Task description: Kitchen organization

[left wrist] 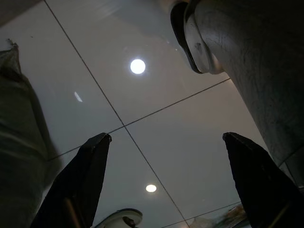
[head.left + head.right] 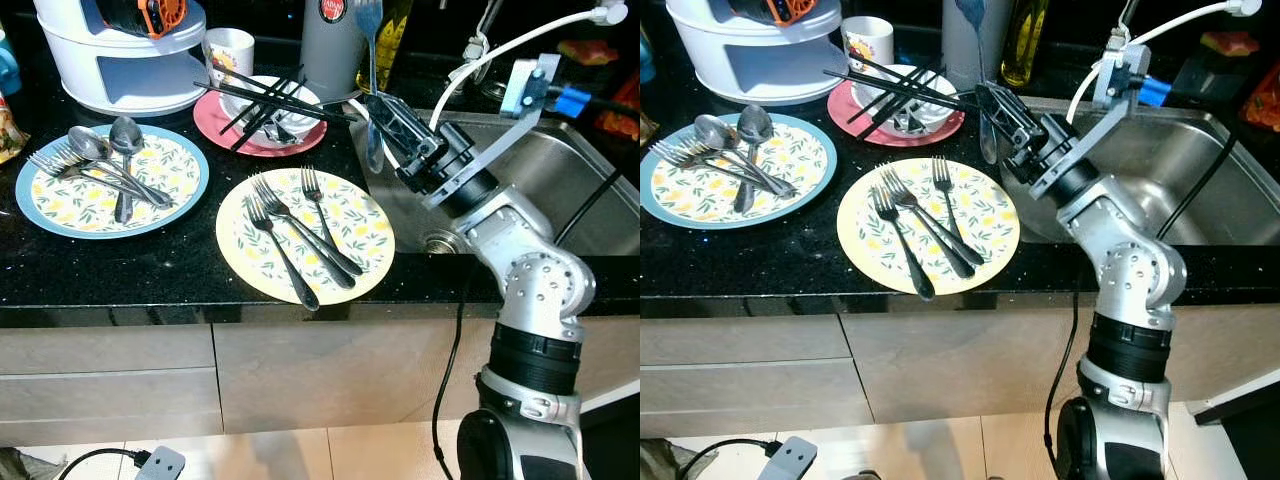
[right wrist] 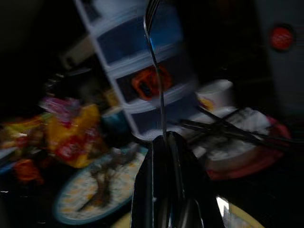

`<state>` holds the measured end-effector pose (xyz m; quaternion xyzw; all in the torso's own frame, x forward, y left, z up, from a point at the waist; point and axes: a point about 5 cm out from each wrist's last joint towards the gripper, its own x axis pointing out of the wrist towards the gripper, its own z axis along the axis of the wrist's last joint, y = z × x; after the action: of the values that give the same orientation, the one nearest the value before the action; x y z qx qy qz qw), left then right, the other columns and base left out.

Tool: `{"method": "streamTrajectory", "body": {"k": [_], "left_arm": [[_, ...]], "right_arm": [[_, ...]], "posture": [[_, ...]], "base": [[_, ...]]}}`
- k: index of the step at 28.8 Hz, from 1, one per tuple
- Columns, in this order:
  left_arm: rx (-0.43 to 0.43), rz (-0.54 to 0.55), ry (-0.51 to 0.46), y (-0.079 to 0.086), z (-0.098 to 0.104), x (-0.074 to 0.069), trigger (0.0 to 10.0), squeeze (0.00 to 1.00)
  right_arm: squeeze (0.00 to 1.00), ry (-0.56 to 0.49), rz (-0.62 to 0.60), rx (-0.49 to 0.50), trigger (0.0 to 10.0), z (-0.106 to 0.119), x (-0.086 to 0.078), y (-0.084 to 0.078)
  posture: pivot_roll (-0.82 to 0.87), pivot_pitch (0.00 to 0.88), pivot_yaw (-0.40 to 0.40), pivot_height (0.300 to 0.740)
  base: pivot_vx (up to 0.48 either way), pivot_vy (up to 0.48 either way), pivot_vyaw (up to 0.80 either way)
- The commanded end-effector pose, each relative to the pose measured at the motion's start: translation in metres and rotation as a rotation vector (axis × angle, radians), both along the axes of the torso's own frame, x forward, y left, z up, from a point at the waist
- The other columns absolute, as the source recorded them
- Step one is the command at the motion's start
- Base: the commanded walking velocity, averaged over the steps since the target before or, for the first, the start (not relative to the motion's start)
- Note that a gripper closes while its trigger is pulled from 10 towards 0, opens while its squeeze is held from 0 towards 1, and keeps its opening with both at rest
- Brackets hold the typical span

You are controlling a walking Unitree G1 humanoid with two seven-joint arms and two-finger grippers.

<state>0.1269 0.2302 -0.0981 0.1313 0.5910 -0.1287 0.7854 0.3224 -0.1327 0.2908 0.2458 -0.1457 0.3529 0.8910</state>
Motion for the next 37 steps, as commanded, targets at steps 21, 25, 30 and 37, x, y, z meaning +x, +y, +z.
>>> {"method": "streamTrajectory", "body": {"k": [21,25,30,37], "left_arm": [[0.000,-0.002,0.028,-0.004,-0.004,-0.009,10.0,0.00],[-0.001,-0.005,0.031,-0.004,-0.004,-0.010,10.0,0.00],[-0.003,-0.007,0.039,-0.006,-0.005,-0.013,10.0,0.00],[-0.015,-0.004,0.051,-0.010,-0.008,-0.019,10.0,0.00]], "right_arm": [[0.00,0.049,-0.227,-0.295,10.0,-0.025,0.013,0.007],[0.00,0.055,-0.272,-0.391,10.0,-0.030,0.018,0.011],[0.00,0.059,-0.373,-0.600,10.0,-0.036,0.036,0.015],[0.00,0.051,-0.492,-0.863,10.0,-0.033,0.061,-0.010]], "posture": [[0.04,0.101,-0.079,0.740],[0.04,0.102,-0.084,0.740],[0.05,0.106,-0.096,0.740],[0.05,0.130,-0.109,0.740]], "base": [[0.000,-0.239,0.00],[0.000,0.000,0.00],[0.000,0.000,0.00],[0.000,0.000,0.00]]}}
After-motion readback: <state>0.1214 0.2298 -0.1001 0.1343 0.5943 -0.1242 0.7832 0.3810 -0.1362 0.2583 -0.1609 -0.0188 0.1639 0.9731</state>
